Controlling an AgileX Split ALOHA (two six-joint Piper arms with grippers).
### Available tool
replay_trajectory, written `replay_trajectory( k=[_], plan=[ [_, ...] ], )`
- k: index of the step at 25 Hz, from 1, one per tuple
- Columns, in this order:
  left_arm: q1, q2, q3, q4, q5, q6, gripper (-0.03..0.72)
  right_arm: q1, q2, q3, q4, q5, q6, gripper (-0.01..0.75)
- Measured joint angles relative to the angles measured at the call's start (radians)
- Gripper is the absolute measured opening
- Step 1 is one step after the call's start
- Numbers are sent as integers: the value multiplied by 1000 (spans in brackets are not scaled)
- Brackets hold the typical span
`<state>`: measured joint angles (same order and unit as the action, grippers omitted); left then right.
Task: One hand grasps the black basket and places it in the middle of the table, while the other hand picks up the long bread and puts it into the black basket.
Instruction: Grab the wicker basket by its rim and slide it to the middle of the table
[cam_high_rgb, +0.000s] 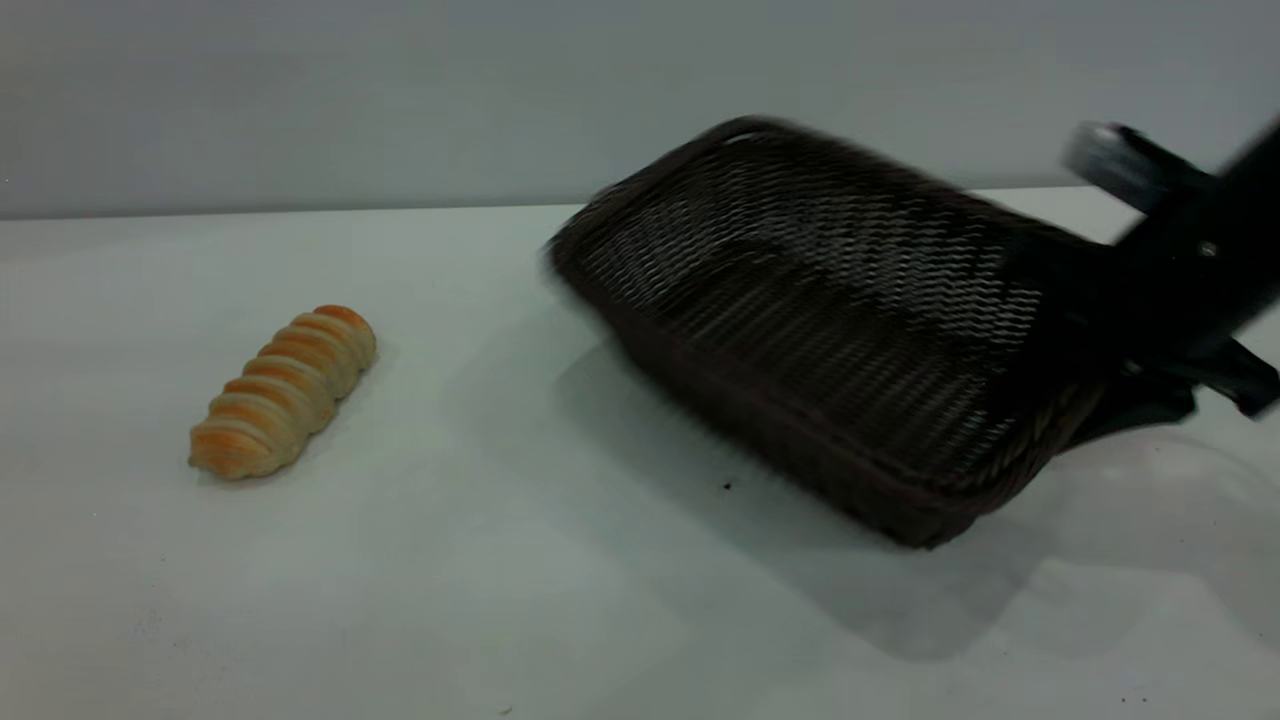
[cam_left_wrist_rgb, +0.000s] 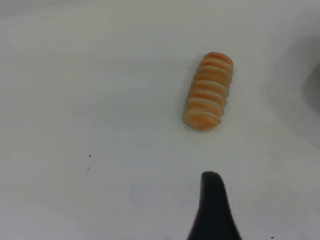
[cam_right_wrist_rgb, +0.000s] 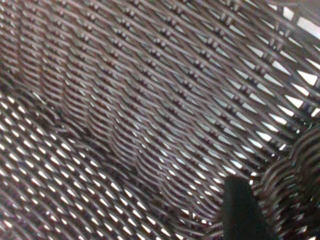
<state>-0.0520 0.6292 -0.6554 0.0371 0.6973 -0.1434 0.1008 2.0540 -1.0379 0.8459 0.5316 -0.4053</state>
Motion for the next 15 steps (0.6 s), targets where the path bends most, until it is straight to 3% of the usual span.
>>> replay_trajectory(
  k=[6,15],
  plan=[
    [0,0,0,0,0,0,563,128,112,-313,-385,197,225,345],
    [0,0,0,0,0,0,563,247,355,-698,-436,409,201,339]
  ],
)
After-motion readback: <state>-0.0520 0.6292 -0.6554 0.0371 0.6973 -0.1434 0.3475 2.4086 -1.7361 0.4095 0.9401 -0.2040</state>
